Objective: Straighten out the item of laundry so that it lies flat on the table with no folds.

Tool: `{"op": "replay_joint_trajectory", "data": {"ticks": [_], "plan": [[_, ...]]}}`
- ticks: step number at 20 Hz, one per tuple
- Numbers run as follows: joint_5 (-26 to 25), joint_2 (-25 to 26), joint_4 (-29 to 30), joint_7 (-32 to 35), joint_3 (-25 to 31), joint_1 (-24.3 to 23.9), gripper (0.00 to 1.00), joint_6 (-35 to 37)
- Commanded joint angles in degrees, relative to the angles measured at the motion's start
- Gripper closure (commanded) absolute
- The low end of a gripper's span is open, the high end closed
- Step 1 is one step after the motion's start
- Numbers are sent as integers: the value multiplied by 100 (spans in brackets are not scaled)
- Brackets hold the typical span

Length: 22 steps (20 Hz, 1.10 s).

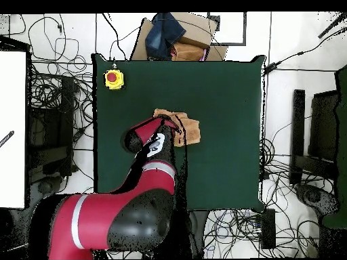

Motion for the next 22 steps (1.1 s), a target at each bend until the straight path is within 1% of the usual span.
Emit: {"op": "replay_joint_trajectory", "data": {"ticks": [1,7,15,20,22], "plan": [[-33,-66,321,675,15,-145,0,177],[-58,47,255,775,-64,-71,0,118],[-58,208,83,694,-16,-49,0,131],[-69,417,-38,764,-92,1,0,23],[-87,569,-165,824,-211,92,0,30]]}}
